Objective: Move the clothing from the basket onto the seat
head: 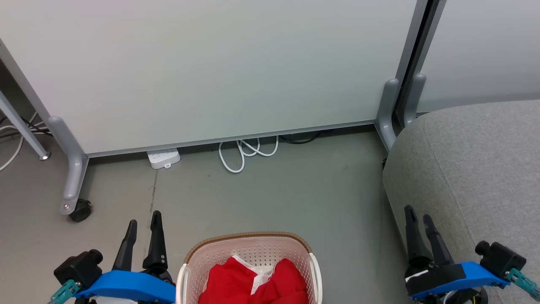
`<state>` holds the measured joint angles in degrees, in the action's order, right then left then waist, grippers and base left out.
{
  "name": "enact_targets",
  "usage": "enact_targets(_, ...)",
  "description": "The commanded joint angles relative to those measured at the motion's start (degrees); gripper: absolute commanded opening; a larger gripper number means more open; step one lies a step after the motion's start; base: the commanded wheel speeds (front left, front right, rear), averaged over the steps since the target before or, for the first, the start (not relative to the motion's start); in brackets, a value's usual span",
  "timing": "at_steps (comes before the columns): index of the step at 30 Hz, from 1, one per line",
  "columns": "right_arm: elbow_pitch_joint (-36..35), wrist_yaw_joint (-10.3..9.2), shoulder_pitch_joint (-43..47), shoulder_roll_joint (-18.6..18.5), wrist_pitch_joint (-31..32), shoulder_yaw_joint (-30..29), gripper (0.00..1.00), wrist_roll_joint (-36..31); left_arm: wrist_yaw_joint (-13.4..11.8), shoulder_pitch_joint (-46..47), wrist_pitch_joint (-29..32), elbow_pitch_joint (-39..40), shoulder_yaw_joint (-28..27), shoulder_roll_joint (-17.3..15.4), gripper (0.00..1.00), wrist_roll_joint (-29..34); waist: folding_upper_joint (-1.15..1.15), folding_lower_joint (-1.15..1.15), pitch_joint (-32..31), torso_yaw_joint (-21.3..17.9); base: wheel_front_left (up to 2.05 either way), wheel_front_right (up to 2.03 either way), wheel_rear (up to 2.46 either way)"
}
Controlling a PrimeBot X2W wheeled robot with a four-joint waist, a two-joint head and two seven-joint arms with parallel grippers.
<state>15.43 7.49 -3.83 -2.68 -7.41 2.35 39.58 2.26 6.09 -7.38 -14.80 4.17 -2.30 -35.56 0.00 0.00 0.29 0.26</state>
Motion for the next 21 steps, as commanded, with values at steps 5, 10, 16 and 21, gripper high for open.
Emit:
enact_targets(5,-0.3,0.0,-0.4,-0.2,-1.3,0.7,1.0,-4.2,-0.5,1.6,-1.3,0.2,0.9,-0.5,1.0,4.2,0.0,0.0,0.0,0.1,0.0,0.0,0.0)
enact_targets(10,0.0,0.0,-0.5,-0.2,-2.0,1.1,1.0,-7.0,-0.7,1.6,-2.1,0.1,1.4,-0.5,1.0,7.2,0.0,0.0,0.1,0.2,0.0,0.0,0.0)
enact_targets(16,0.5,0.0,-0.5,-0.3,-2.9,1.5,1.0,-10.3,-1.0,1.7,-3.0,-0.2,2.0,-0.6,1.0,10.6,0.0,0.0,0.0,0.2,0.0,0.0,0.0)
enact_targets(21,1.0,0.0,-0.5,-0.3,-3.5,1.9,1.0,-13.0,-1.2,1.7,-3.6,-0.4,2.6,-0.6,1.0,13.3,0.0,0.0,0.1,0.3,0.0,0.0,0.0)
